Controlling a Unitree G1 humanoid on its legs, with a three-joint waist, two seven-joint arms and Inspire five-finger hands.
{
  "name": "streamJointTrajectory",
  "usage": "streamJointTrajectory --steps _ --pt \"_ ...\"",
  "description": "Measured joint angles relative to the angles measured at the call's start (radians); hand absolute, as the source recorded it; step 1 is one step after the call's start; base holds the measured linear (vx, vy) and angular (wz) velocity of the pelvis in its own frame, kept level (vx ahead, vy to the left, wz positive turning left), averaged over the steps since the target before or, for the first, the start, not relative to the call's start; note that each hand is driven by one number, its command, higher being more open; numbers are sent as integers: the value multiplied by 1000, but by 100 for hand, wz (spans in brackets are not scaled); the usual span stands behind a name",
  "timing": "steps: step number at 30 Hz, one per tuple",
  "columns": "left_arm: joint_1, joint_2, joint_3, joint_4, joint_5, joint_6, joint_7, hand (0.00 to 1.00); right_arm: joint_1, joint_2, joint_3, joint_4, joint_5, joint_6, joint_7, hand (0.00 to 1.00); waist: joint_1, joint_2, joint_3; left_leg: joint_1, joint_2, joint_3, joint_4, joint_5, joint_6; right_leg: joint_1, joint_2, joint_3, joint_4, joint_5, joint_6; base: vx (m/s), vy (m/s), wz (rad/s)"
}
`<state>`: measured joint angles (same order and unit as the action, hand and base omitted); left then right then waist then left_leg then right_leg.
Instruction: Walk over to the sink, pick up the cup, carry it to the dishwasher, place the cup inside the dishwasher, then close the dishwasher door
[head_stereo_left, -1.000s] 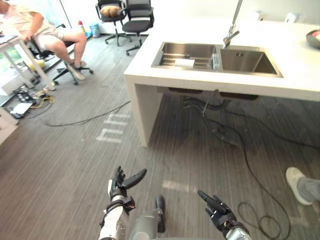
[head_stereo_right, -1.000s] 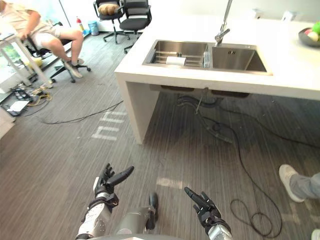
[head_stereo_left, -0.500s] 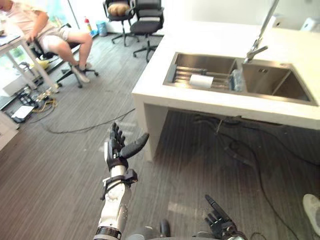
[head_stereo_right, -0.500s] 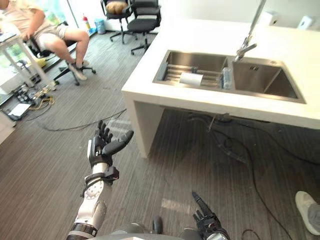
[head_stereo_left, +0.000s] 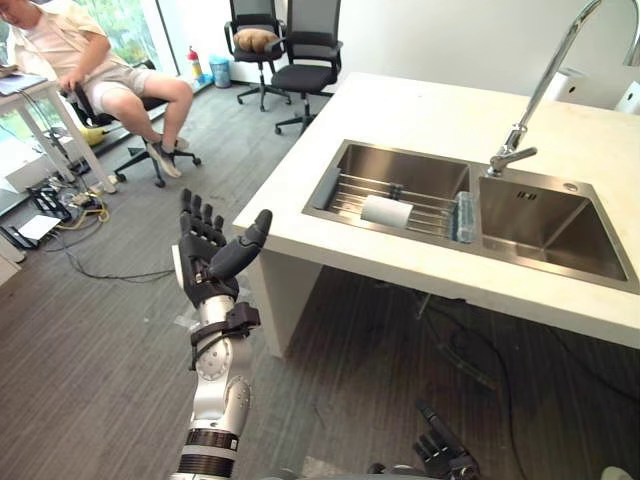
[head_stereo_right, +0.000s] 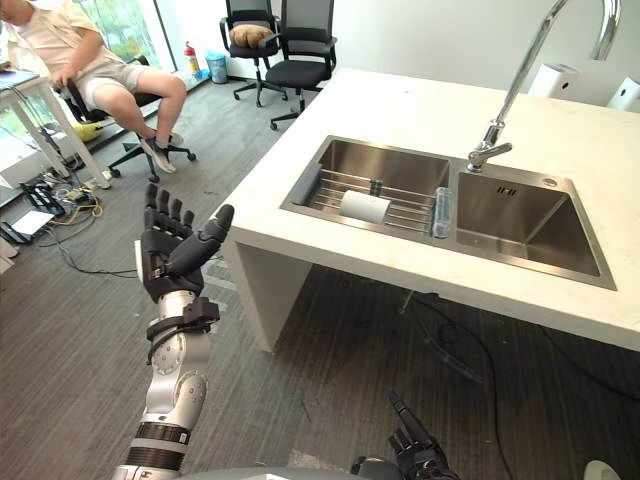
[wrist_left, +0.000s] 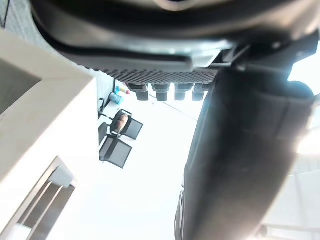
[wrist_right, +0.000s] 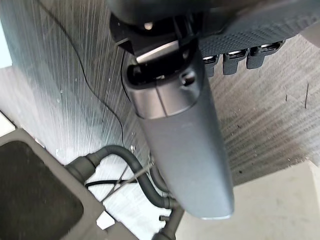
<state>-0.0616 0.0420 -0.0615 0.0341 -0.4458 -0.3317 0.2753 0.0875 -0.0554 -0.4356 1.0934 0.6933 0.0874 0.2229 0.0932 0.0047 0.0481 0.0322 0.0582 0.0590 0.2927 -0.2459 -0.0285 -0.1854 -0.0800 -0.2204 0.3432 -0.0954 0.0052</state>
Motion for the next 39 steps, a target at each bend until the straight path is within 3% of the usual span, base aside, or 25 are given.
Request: streamJointTrajectory --steps 2,3,8,13,18,22,23,24,25,26,27,28,29,30,31,33,35,36,39 --pt "0 -13 -33 8 15 21 5 100 7 4 0 0 -23 1 10 100 -2 2 -11 14 16 5 -38 21 -10 10 24 4 -35 7 -13 157 -151 -15" --pt "-28 31 -44 -32 53 18 45 100 48 12 10 -22 -69 26 53 100 3 -27 -38 -38 25 -5 -80 51 -15 79 69 18 -344 231 -22 70 -65 -8" --pt "-30 30 -47 -32 52 18 46 100 48 17 10 -22 -69 27 53 100 1 -27 -38 -31 25 7 -82 51 -14 76 69 25 -334 230 -23 0 0 -4" --pt "-119 31 -98 -32 32 25 39 100 49 28 10 -49 -65 20 51 100 -25 -38 -34 -4 8 31 -92 44 4 29 38 45 -201 171 -14 -34 48 -7" --pt "-262 38 -173 -148 12 40 -20 100 71 69 12 -80 -59 -71 25 100 -91 -68 -53 43 -7 87 -114 33 14 -19 -31 35 -5 51 8 1 34 15" --pt "-352 58 -165 -222 13 12 -32 100 102 75 13 -84 -60 -94 7 100 -104 -60 -85 51 25 69 -75 -14 -2 -15 -18 6 57 -31 2 149 -55 15" --pt "-356 59 -151 -239 13 -4 -31 100 106 77 14 -82 -60 -94 3 100 -108 -59 -91 48 49 93 -7 -12 -19 5 -3 -4 56 -58 -1 240 -123 25" --pt "-355 57 -135 -238 -6 -19 -39 100 106 73 18 -82 -68 -93 -1 100 -118 -57 -84 -37 82 86 217 -22 0 32 3 -25 67 -83 -11 289 -181 19" --pt "-352 50 -126 -235 -25 -27 -41 100 109 68 21 -84 -71 -93 -1 100 -114 -50 -79 -80 103 81 335 -12 16 48 13 -21 72 -95 -16 233 -155 0" --pt "-352 42 -101 -235 -53 -41 -49 100 110 55 23 -89 -95 -93 -1 100 -101 -25 -67 -154 139 58 539 40 70 81 44 -9 81 -122 -27 330 -131 -34" --pt "-351 35 -80 -236 -74 -56 -63 100 112 48 18 -90 -108 -91 0 100 -89 -5 -60 -214 160 18 696 142 59 118 72 5 78 -150 -50 241 -53 -41" --pt "-351 35 -70 -237 -87 -62 -74 100 116 48 11 -90 -109 -90 1 100 -81 -7 -59 -239 163 0 755 196 47 136 81 14 76 -159 -55 403 -35 -39" --pt "-351 30 -62 -241 -100 -71 -91 100 119 48 1 -89 -108 -90 -1 100 -76 -5 -58 -275 153 -20 817 160 16 171 86 20 70 -178 -63 288 -16 -23" --pt "-351 31 -61 -245 -109 -70 -101 100 119 45 -1 -90 -108 -92 -2 100 -76 -6 -56 -288 147 -18 822 133 14 188 85 25 62 -184 -66 419 -3 -33" --pt "-351 32 -66 -255 -118 -63 -130 100 113 32 3 -95 -108 -93 -2 100 -69 -7 -55 -313 128 9 785 65 16 230 80 48 32 -183 -65 332 45 -42" --pt "-351 35 -66 -277 -123 -57 -146 100 99 24 7 -122 -107 -94 -3 100 -56 -12 -53 -323 101 46 651 20 17 265 55 81 3 -177 -55 359 106 -61" --pt "-351 52 -66 -306 -123 -51 -149 100 78 19 12 -152 -106 -95 -4 100 -50 -5 -58 -300 71 74 395 63 23 275 25 117 -3 -187 -27 358 171 -57" --pt "-355 65 -66 -320 -123 -42 -157 100 71 16 9 -164 -105 -96 -7 100 -49 16 -76 -278 65 76 258 142 19 274 21 134 -2 -208 14 200 116 -35" --pt "-356 106 -62 -320 -140 -11 -168 100 59 61 10 -149 -94 -89 -27 100 -53 -17 -95 -192 6 105 80 129 19 268 -34 135 -23 -201 41 296 185 -13"
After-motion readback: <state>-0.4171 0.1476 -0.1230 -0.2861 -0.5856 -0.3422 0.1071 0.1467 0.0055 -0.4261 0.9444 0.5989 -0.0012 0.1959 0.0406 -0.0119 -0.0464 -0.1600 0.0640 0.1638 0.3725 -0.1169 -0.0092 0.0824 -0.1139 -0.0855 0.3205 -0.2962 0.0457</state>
